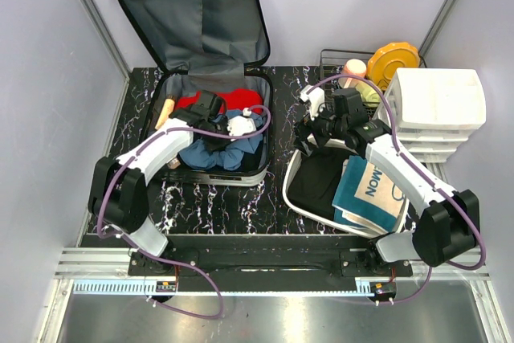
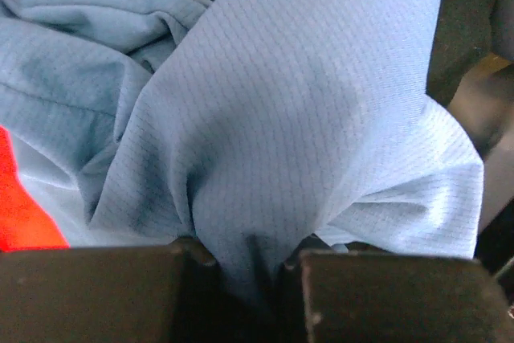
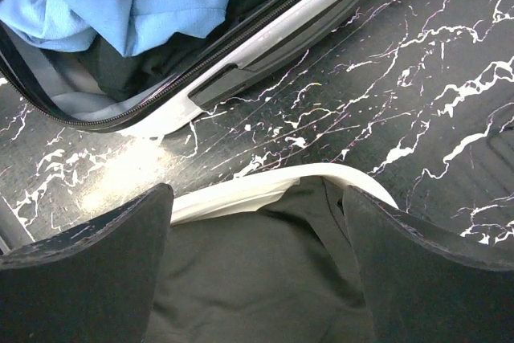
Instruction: Open, take out, and arrange the luggage
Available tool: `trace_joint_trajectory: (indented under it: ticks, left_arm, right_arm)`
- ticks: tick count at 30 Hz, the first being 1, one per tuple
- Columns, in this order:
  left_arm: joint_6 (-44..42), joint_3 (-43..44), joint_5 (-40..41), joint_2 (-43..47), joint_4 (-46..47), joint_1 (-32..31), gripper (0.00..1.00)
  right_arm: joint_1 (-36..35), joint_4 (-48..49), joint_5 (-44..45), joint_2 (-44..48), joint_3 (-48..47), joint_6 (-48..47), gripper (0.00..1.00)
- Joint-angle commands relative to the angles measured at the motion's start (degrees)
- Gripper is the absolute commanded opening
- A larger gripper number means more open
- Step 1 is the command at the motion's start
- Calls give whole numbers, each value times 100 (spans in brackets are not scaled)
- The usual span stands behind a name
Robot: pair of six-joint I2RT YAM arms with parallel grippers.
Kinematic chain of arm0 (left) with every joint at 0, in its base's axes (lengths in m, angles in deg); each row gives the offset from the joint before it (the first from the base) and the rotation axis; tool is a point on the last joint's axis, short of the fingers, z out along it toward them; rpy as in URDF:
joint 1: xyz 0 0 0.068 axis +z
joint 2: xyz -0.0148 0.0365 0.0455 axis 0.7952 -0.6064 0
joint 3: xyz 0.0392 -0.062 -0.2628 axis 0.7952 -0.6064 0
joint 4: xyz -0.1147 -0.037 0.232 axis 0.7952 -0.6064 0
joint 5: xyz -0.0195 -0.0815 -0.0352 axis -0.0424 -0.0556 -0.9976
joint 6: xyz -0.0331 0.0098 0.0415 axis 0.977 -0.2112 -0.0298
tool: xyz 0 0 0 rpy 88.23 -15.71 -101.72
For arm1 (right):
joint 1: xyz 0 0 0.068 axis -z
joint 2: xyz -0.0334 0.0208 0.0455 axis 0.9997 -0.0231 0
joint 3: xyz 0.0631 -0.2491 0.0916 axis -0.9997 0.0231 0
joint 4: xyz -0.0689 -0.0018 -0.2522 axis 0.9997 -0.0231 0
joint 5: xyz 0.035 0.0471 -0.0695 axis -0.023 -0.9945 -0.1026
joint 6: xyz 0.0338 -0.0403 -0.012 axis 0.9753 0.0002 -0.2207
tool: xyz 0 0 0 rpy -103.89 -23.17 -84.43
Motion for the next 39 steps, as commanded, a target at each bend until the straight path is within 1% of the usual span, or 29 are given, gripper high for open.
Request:
trace_joint_trajectory:
  ticks: [1, 3, 6, 8, 9, 14, 15, 17, 18, 20, 22, 23, 24, 26, 27, 29, 30, 33, 36, 39]
  left_arm:
    - [145, 619, -48, 572, -205, 50, 0]
    - [93, 831, -127, 740, -520, 59, 0]
    - [58, 1541, -206, 1012, -907, 41, 0]
    - [-48, 1859, -215, 1101, -1153, -20, 0]
    - [-92, 2191, -232, 1180, -1241, -99, 0]
    - [-233, 3142, -329, 1216, -1812, -433, 0]
    - [-224, 3483, -347, 1181, -1892, -581, 0]
    - [-101, 3810, -469, 1128, -2076, -740, 0]
    - [-23, 4125, -566, 1075, -2103, -898, 0]
    - [285, 4434, -811, 996, -2174, -1083, 0]
    - [618, 4795, -909, 856, -2174, -1434, 0]
    - [733, 4874, -961, 812, -2174, -1566, 0]
    - [821, 4988, -1005, 724, -2183, -1837, 0]
    - [1059, 5007, -1041, 645, -2174, -2128, 0]
    - [1129, 4946, -1024, 549, -2157, -2408, 0]
    - [1279, 4779, -884, 460, -1973, -2647, 0]
    - [1296, 4517, -761, 390, -1859, -2892, 0]
    - [1349, 4172, -365, 118, -1472, -3227, 0]
    - [1481, 4303, -233, -391, -1261, -3325, 0]
    - [1866, 4514, -110, -866, -831, -3404, 0]
  right_arm:
    - [22, 39, 302, 352, -40, -92, 94]
    - [57, 40, 381, 423, -40, -83, 94]
    - [110, 40, 469, 563, -40, -13, 94]
    - [223, 39, 495, 686, -57, 31, 94]
    - [267, 31, 496, 739, -66, 75, 94]
    - [733, -13, 434, 1003, -154, 198, 95]
    - [795, -57, 408, 1029, -206, 216, 95]
    - [961, -153, 373, 1117, -276, 251, 95]
    - [1014, -180, 364, 1152, -294, 268, 95]
    - [1146, -268, 364, 1266, -329, 295, 95]
    - [1234, -338, 407, 1371, -356, 339, 96]
    - [1278, -426, 512, 1398, -373, 365, 96]
    - [1366, -479, 583, 1433, -382, 435, 96]
    - [1463, -671, 828, 1477, -400, 523, 96]
    - [1585, -733, 882, 1512, -409, 654, 96]
    - [1674, -883, 1161, 1626, -313, 795, 97]
    - [1752, -910, 1285, 1662, -269, 926, 98]
    - [1911, -1085, 1690, 1803, -163, 1146, 99]
    - [2183, -1357, 1875, 1846, -119, 1357, 100]
    - [2570, -1455, 1858, 1838, -101, 1420, 100]
